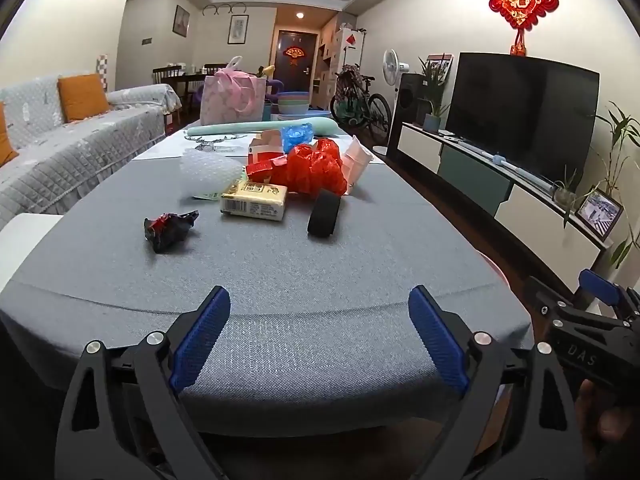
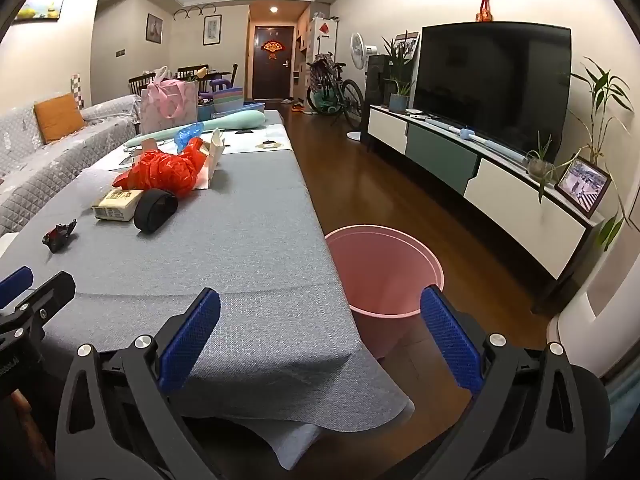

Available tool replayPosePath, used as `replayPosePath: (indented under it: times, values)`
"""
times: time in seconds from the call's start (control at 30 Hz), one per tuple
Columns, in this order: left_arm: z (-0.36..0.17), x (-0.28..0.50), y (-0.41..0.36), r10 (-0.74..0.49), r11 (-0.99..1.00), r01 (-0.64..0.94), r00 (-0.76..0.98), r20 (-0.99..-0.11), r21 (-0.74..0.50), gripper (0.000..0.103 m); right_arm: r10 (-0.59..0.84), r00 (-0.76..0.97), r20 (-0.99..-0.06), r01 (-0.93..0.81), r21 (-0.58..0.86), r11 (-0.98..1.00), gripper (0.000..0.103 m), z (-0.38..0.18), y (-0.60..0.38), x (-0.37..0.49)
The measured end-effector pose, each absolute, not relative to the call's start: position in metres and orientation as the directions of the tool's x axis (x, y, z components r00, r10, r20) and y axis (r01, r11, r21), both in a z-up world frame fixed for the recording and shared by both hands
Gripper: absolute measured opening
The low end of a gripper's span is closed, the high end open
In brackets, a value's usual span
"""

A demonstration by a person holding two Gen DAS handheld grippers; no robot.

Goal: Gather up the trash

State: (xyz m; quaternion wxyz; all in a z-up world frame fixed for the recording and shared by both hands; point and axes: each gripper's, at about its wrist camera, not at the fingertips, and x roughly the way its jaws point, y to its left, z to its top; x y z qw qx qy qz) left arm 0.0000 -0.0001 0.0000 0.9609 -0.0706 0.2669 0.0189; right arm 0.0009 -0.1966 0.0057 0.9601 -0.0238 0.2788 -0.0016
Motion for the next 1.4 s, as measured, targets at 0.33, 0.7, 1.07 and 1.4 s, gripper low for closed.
replayPosePath:
  times: [0.33,0.7,1.07,1.4]
  values:
    - [-0.001,-0.003,-0.013,-0.004,0.990,-0.071,0.854,-0.520,-0.125,0.089,-0.014,0.844,-0.536,-0.012,-0.046,0.999,0.098,0.006,-0.197,0.000]
    - [-0.004,0.002,0.001,-0.022,0.990,-0.054,0.860,-0.509,-0.133,0.089,-0.014,0.845,-0.535,-0.012,-0.046,0.999,0.098,0.006,-0.197,-0.001]
    - [-0.004,0.002,-0.001,-0.030,0.989,-0.049,0.857,-0.515,-0.138,0.089,-0.013,0.844,-0.536,-0.013,-0.045,0.999,0.098,0.006,-0.196,0.000]
    - [-0.002,0.000,0.000,-0.043,0.986,-0.046,0.860,-0.509,-0.160,0.089,-0.010,0.849,-0.529,-0.011,-0.035,0.999,0.090,0.009,-0.196,-0.001]
